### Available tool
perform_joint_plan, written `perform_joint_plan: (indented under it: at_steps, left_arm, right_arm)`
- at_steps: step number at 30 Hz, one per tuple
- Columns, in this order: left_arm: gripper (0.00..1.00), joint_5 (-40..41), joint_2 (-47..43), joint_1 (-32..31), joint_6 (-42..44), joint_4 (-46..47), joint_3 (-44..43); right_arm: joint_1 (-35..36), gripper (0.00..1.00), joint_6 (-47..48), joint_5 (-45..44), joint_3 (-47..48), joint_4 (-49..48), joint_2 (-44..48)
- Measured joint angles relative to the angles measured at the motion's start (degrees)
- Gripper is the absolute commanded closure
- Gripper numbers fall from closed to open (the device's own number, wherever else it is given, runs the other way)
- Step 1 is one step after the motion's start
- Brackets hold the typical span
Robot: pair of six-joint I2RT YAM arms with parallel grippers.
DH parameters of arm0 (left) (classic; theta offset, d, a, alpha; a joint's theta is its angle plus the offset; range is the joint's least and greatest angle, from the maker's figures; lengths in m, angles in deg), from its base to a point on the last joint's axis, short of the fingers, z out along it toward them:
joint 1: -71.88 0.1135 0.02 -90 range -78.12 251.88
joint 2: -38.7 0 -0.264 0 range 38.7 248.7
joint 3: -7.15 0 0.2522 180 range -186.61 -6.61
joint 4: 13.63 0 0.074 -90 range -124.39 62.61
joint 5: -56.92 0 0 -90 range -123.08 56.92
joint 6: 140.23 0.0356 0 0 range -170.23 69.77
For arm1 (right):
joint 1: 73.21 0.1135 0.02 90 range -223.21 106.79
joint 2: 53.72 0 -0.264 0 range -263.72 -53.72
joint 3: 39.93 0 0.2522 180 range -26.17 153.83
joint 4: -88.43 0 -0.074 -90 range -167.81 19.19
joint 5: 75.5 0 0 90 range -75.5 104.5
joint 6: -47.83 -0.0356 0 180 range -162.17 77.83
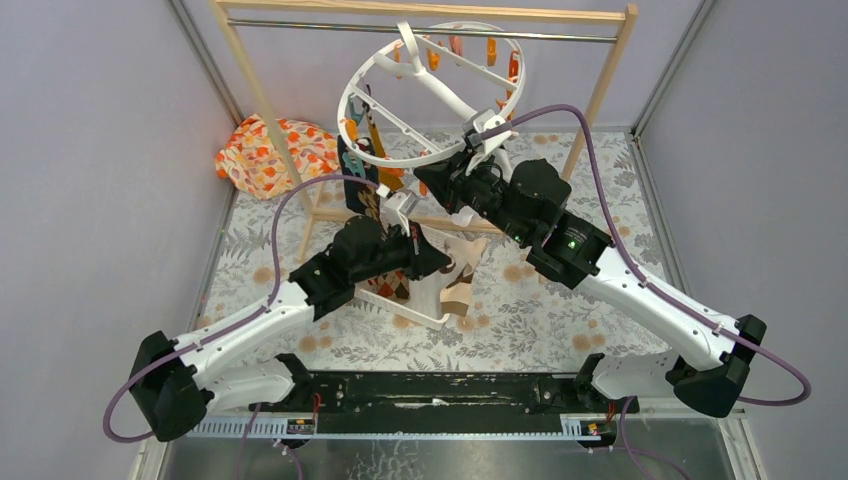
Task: Clip the socks to the hanger
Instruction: Place the sock in the bin.
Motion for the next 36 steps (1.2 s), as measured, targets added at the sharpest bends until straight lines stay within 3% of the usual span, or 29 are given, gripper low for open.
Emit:
perform_joint_plan:
  at_steps: [5, 18, 21, 25, 36]
  left_arm:
    - [1.00, 4.7, 0.3, 0.9, 0.2, -1.8, 4.5]
    - [0.98, 17.2, -3.7, 4.4, 3.6, -7.8, 6.7]
    - [0.69, 17.5, -3.6, 4.4, 3.7, -8.7, 8.4]
    - [0.04, 17.0, -3.5, 4.4, 3.8, -8.9, 10.1]
    - [0.01, 12.7, -2.8, 4.0, 5.3, -9.0, 9.7]
  right_arm:
    - [0.0, 1.00, 0.0, 0.0, 0.0, -0.1, 0.1]
    - [0.0, 1.00, -0.1, 0.1, -0.1, -0.2, -0.2]
    - [0.0, 1.00, -0.1, 0.1, -0.1, -0.2, -0.4]
    - [0.0, 1.00, -0.1, 0.1, -0.1, -0.2, -0.5]
    - [-0.1, 1.00, -0.1, 0.2, -0.1, -0.5, -1.8]
